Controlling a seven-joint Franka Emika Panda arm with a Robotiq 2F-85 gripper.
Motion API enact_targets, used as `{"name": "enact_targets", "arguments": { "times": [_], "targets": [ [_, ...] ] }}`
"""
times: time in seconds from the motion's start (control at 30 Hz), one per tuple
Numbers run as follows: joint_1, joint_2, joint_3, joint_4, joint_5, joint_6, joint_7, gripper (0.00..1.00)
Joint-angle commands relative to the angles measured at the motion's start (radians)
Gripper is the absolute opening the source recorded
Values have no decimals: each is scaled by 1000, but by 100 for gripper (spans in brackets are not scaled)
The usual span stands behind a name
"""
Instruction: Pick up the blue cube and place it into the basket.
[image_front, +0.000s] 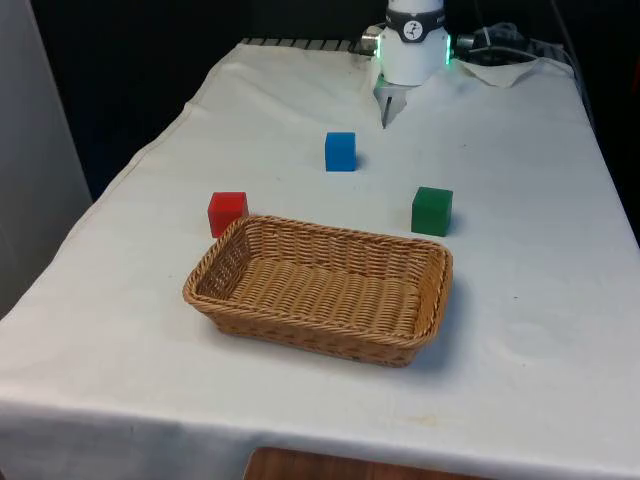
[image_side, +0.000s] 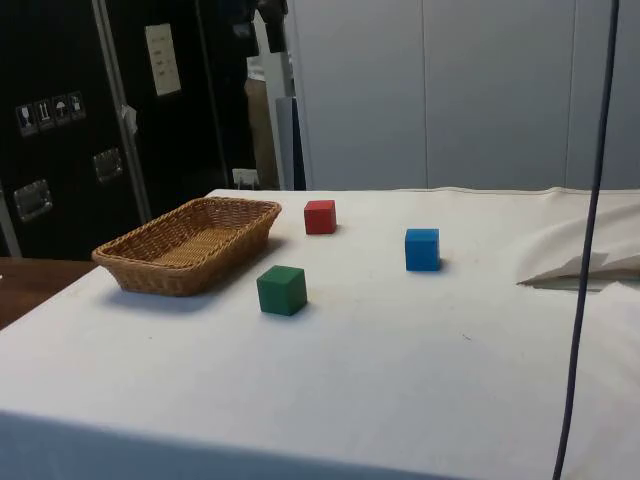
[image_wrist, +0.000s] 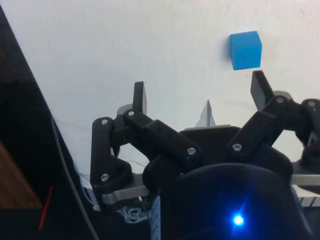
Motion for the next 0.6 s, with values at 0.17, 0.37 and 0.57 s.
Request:
{"name": "enact_targets", "arguments": {
  "times": [0.17, 0.37, 0.57],
  "targets": [
    [1, -43, 0, -51, 3, 18, -5, 100],
    [0, -88, 0, -102, 5, 34, -13, 100],
    [0, -135, -1, -160, 6, 61, -22, 100]
  ]
}}
